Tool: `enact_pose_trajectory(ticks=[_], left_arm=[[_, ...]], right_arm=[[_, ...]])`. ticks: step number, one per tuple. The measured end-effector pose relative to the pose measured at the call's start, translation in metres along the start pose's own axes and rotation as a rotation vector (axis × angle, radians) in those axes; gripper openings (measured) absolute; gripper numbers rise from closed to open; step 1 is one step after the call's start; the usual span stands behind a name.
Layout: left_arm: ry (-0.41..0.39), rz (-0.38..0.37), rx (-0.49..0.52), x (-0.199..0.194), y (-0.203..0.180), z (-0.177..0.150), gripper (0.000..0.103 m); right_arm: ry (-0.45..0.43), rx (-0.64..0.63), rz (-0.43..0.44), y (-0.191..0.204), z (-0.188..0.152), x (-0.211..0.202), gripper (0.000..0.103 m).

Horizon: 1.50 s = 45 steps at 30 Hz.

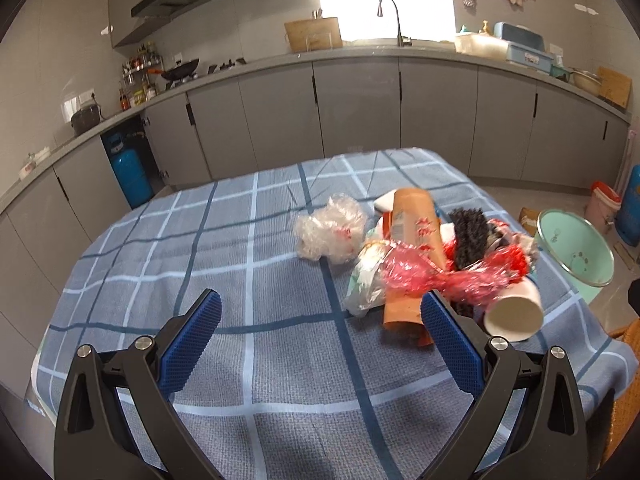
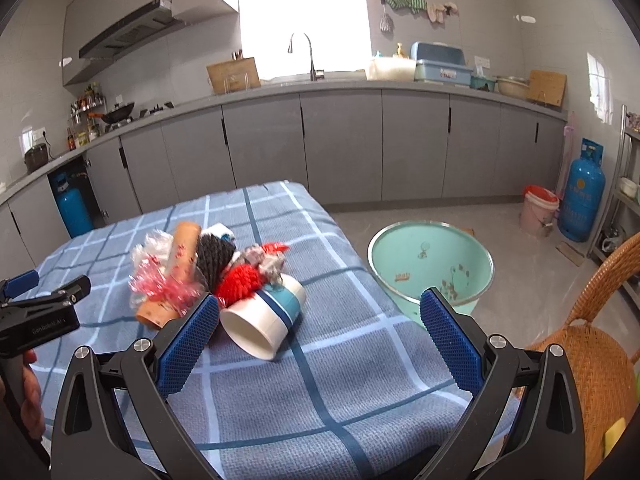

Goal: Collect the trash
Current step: 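Grasp the red plastic bag with the left tool while the right tool grasps the white paper cup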

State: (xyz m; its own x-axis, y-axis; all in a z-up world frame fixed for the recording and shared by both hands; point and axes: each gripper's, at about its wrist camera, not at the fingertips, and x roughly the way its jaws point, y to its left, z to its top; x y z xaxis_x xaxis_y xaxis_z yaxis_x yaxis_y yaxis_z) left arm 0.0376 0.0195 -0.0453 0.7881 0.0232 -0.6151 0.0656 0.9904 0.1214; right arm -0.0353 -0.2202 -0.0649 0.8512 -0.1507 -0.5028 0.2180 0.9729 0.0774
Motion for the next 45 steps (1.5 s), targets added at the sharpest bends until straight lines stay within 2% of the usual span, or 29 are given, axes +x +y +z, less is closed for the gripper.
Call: enact_pose_trajectory(ticks=[7, 12, 17, 19, 20, 22, 23, 25, 26, 31, 32, 33, 34, 35, 37, 40, 45], left_arm=[[0.006, -0.013, 0.021, 0.035, -0.012, 0.008, 0.098], [0.017, -0.056, 0.026, 0.061, -0.024, 0.015, 0.094], [0.069, -0.119, 0.028, 0.079, -0.034, 0.012, 0.079], [0.074, -0.144, 0.020, 0.082, -0.034, 0.010, 0.066], [0.083, -0.160, 0.016, 0.083, -0.033, 0.010, 0.063], [0.093, -0.190, 0.012, 0.084, -0.033, 0.009, 0.044], [0.096, -0.198, 0.013, 0.083, -0.034, 0.008, 0.042], [0.104, -0.228, 0.013, 0.083, -0.034, 0.007, 0.026], [0.105, -0.231, 0.015, 0.082, -0.034, 0.006, 0.024], [0.088, -0.227, -0.013, 0.073, -0.026, 0.009, 0.027], [0.078, -0.216, -0.020, 0.070, -0.024, 0.011, 0.043], [0.059, -0.198, -0.036, 0.064, -0.021, 0.014, 0.070], [0.045, -0.189, -0.049, 0.060, -0.018, 0.016, 0.086], [0.023, -0.170, -0.070, 0.053, -0.017, 0.019, 0.087], [0.014, -0.183, -0.075, 0.043, -0.022, 0.022, 0.090], [-0.020, -0.170, -0.029, 0.030, -0.044, 0.023, 0.093], [-0.025, -0.177, 0.059, 0.024, -0.082, 0.020, 0.093]], right_arm=[[0.070, -0.015, 0.004, -0.001, -0.011, 0.029, 0.099], [0.109, -0.036, -0.002, 0.001, -0.017, 0.045, 0.099], [0.143, -0.048, -0.002, 0.004, -0.023, 0.058, 0.099], [0.149, -0.053, -0.001, 0.005, -0.024, 0.061, 0.099], [0.150, -0.056, -0.001, 0.007, -0.024, 0.063, 0.099], [0.154, -0.062, -0.001, 0.008, -0.024, 0.064, 0.099], [0.154, -0.064, -0.001, 0.008, -0.024, 0.065, 0.099], [0.157, -0.068, 0.001, 0.010, -0.025, 0.067, 0.099], [0.158, -0.070, 0.002, 0.010, -0.025, 0.067, 0.099], [0.146, -0.077, 0.000, 0.012, -0.021, 0.065, 0.099], [0.141, -0.077, -0.002, 0.012, -0.020, 0.065, 0.099], [0.134, -0.078, -0.005, 0.012, -0.018, 0.066, 0.099], [0.129, -0.081, -0.012, 0.011, -0.017, 0.066, 0.099], [0.121, -0.085, -0.028, 0.010, -0.015, 0.067, 0.099], [0.113, -0.085, -0.048, 0.006, -0.014, 0.068, 0.099], [0.124, -0.065, -0.075, -0.004, -0.015, 0.070, 0.099], [0.152, -0.011, -0.131, -0.030, -0.026, 0.070, 0.099]])
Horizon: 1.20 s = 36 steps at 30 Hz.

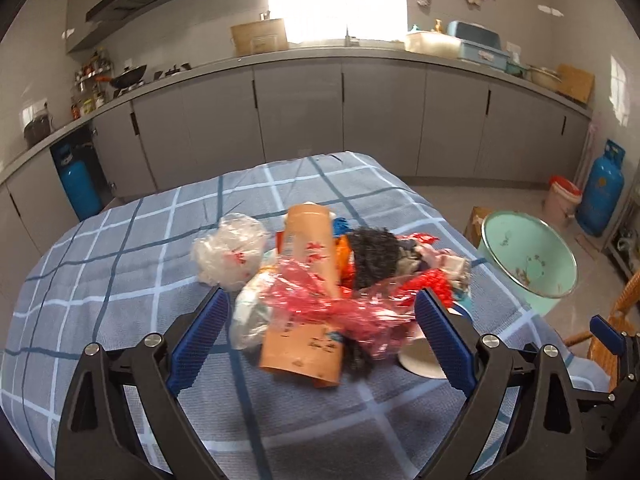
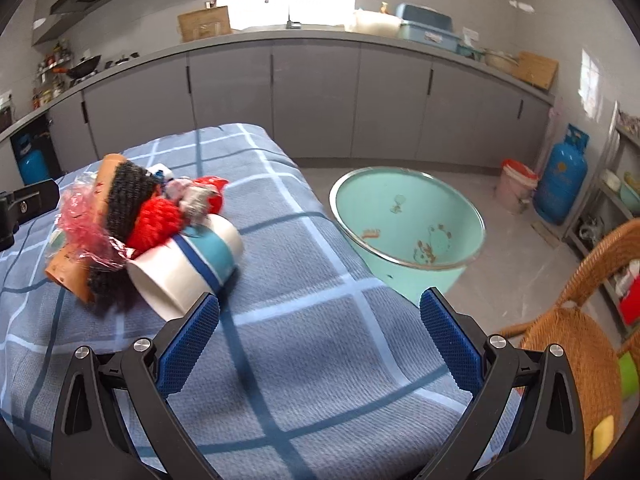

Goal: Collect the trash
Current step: 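Grasp the red plastic bag with the left tool while the right tool grasps the white paper cup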

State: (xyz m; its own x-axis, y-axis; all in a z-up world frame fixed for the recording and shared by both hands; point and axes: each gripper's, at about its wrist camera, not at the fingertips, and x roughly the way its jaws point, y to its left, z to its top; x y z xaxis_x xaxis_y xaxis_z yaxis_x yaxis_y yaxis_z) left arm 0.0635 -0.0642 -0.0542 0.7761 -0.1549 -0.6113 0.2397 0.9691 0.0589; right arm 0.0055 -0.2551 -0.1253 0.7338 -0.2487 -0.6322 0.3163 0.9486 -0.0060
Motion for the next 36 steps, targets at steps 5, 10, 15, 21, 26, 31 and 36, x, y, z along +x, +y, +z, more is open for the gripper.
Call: enact_pose_trajectory(ticks=[5, 10, 15, 21, 26, 31, 36], left_arm=[[-0.001, 0.034, 0.086, 0.018, -0.026, -0.006, 0.087], [0.062, -0.049, 0.086, 0.030, -0.021, -0.010, 0.048], [0.032, -0.086, 0.085, 0.014, -0.011, -0.011, 0.038], [-0.023, -0.083, 0.076, -0.007, 0.005, -0.007, 0.034], [-0.036, -0.078, 0.070, -0.011, 0.013, -0.006, 0.033], [-0.021, -0.092, 0.054, -0.008, 0.020, -0.007, 0.033], [-0.039, -0.088, 0.049, -0.012, 0.022, -0.004, 0.033]], right_arm=[[-0.002, 0.034, 0.019, -0.010, -0.004, 0.000, 0.099], [-0.011, 0.047, 0.057, -0.011, -0.004, -0.001, 0.099], [-0.016, 0.027, 0.104, 0.002, 0.002, -0.004, 0.099], [-0.051, -0.070, 0.166, 0.040, 0.016, -0.004, 0.099], [-0.018, -0.155, 0.200, 0.067, 0.014, 0.009, 0.094], [0.052, -0.187, 0.248, 0.073, 0.007, 0.026, 0.039], [0.043, -0.177, 0.274, 0.064, 0.005, 0.019, 0.005]])
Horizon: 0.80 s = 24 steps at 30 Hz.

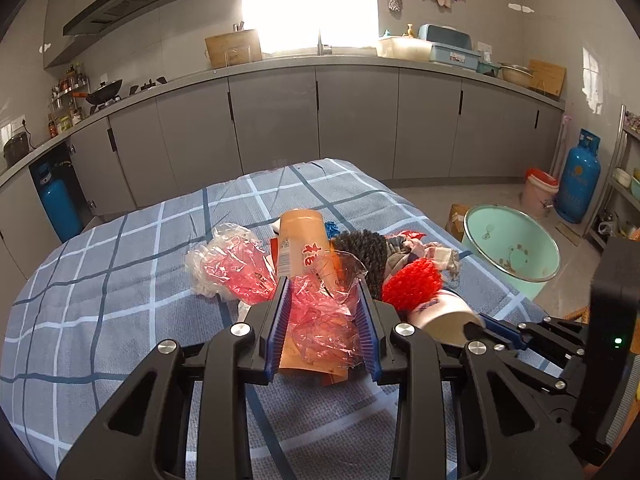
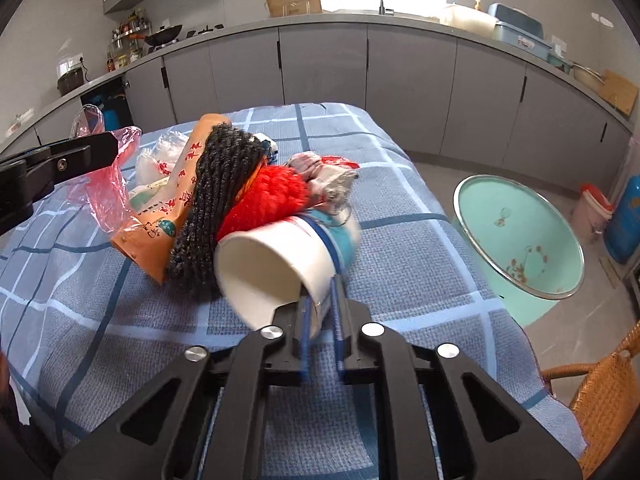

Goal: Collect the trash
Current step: 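Grasp the red plastic bag with the left tool while the right tool grasps the white paper cup, then carry the red bag and white cup over the green basin with both tools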

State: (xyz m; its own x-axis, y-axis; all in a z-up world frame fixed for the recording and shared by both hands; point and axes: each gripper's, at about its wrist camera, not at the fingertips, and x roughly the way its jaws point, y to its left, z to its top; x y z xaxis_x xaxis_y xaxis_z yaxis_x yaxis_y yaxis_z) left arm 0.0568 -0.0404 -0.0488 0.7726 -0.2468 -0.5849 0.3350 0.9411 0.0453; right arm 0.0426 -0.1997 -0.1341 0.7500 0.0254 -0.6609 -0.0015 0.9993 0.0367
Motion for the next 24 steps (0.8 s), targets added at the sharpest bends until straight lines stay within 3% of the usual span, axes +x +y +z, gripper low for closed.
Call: enact_pose_trajectory(ticks=[11, 24], left_arm=[[-0.031, -0.002, 0.041, -0.006, -0.013, 0.013, 0.032], [-0.040, -0.109, 0.081, -0.002, -0.052, 0.036, 0.033]], right_arm=[[-0.053, 0.066, -0.073, -0.031, 0.002, -0.029, 0.004], [-0.102, 0.158, -0.132, -0.075, 0.006, -0.050, 0.004]])
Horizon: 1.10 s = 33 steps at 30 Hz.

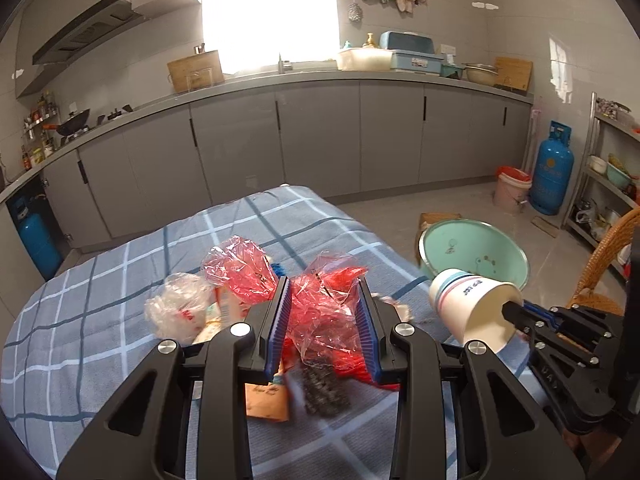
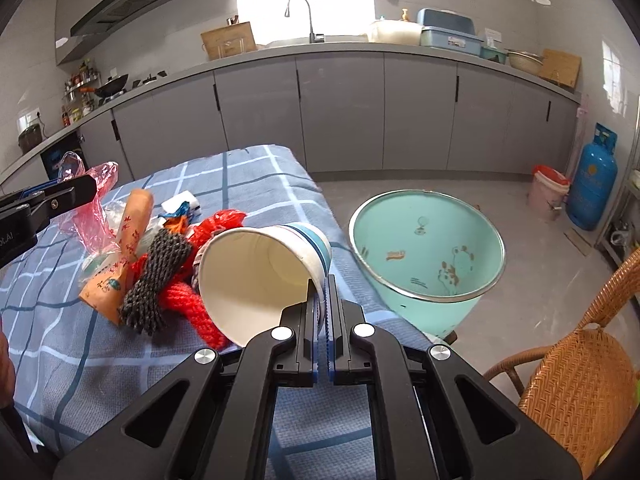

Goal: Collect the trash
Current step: 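Carry the red bag and white cup over the green basin with both tools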

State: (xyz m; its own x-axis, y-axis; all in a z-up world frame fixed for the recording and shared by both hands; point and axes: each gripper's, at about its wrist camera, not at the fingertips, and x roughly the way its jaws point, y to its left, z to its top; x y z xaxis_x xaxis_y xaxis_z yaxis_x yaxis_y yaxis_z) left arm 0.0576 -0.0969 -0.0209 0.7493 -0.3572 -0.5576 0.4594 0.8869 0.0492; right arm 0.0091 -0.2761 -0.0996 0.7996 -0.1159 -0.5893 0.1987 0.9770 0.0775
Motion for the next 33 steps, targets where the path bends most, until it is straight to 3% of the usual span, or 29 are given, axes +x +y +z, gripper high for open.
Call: enact_pose_trajectory(ticks=[11, 20, 33], left_arm=[[0.063, -0.146, 0.012, 0.035, -0.039, 0.016, 0.032], [0.007, -0.266, 0.071, 0.054, -0.080, 0.035, 0.033], [0.015, -0.344, 0.159, 0.111, -0.131, 0.047, 0.033]], right_arm=[[-0.016, 0.067, -0.038, -0.034, 0.013, 0.012, 0.004], [-0.011, 0.122, -0.087, -0.072, 0.026, 0.031, 0.004], [0.018, 0.179, -0.145, -0.120, 0.039, 0.072, 0.004]])
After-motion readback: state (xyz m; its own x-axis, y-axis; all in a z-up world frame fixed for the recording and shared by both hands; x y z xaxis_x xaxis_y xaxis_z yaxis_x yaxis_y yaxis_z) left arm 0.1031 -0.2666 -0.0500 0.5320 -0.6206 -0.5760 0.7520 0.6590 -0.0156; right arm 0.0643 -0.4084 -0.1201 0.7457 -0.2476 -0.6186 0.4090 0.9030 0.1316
